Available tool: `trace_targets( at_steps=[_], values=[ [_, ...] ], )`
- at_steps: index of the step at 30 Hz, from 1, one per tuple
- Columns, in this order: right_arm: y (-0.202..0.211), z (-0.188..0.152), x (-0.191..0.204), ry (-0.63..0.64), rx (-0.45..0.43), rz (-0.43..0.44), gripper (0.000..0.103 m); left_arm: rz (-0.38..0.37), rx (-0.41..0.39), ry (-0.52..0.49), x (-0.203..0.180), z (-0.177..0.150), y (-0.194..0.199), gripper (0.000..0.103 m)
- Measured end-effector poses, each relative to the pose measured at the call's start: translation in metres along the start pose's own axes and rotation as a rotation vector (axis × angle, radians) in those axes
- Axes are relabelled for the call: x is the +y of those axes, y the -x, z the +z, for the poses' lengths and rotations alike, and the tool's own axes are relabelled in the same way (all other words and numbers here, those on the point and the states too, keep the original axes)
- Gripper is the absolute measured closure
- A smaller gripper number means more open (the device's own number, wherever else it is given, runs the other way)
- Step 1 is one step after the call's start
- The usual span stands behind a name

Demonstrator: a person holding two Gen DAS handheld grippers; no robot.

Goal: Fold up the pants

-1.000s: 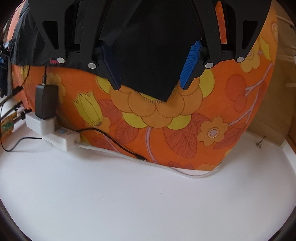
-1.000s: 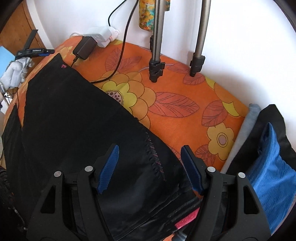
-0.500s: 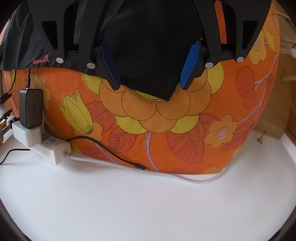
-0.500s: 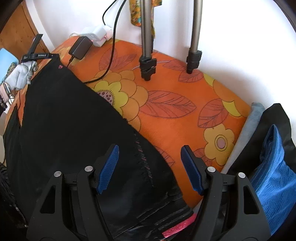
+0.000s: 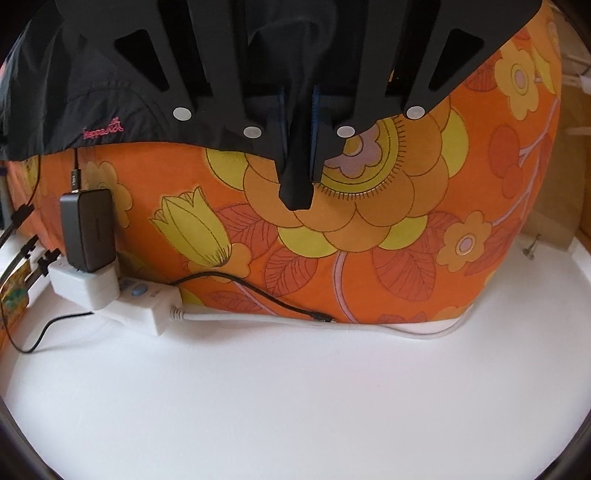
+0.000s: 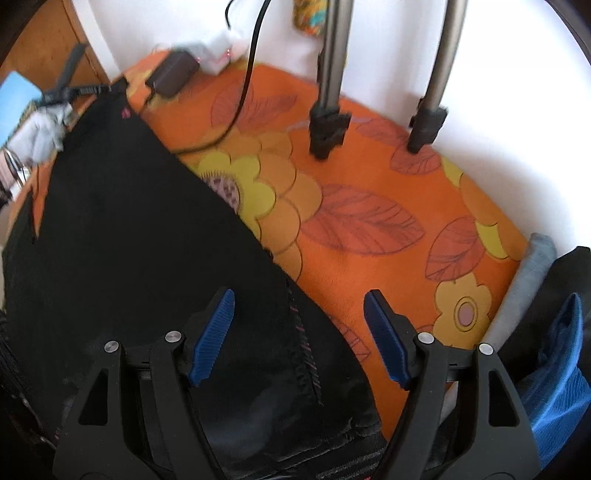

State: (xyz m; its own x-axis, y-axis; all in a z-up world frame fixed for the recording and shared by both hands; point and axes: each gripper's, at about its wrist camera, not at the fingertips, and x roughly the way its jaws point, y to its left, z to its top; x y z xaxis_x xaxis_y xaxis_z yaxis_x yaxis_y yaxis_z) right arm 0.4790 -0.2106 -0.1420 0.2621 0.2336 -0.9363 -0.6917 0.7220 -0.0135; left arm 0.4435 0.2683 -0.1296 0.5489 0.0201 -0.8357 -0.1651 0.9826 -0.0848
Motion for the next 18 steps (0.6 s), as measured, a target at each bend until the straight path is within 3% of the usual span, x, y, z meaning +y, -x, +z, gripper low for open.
trace_targets(
  at_steps=[6,9,11,13,18],
  values=[
    [-0.008,-0.014,0.011,0.030,0.012,0.017,0.029,-0.028,-0.038,0.018,0.002,-0.002,0.022,0.096],
    [-0.004,-0.018,0.013,0.025,-0.006,0.026,0.051,-0.035,-0.055,0.024,0.005,-0.003,0.033,0.096],
    [-0.001,-0.020,0.014,0.026,-0.007,0.008,0.076,-0.039,-0.070,0.020,0.001,-0.004,0.041,0.097],
    [0.003,-0.024,0.016,0.024,-0.012,-0.024,0.091,-0.045,-0.084,0.021,-0.003,-0.005,0.050,0.097],
    [0.018,-0.029,0.033,0.041,-0.054,-0.097,0.096,-0.049,-0.111,0.014,-0.008,-0.008,0.069,0.097]
  ],
)
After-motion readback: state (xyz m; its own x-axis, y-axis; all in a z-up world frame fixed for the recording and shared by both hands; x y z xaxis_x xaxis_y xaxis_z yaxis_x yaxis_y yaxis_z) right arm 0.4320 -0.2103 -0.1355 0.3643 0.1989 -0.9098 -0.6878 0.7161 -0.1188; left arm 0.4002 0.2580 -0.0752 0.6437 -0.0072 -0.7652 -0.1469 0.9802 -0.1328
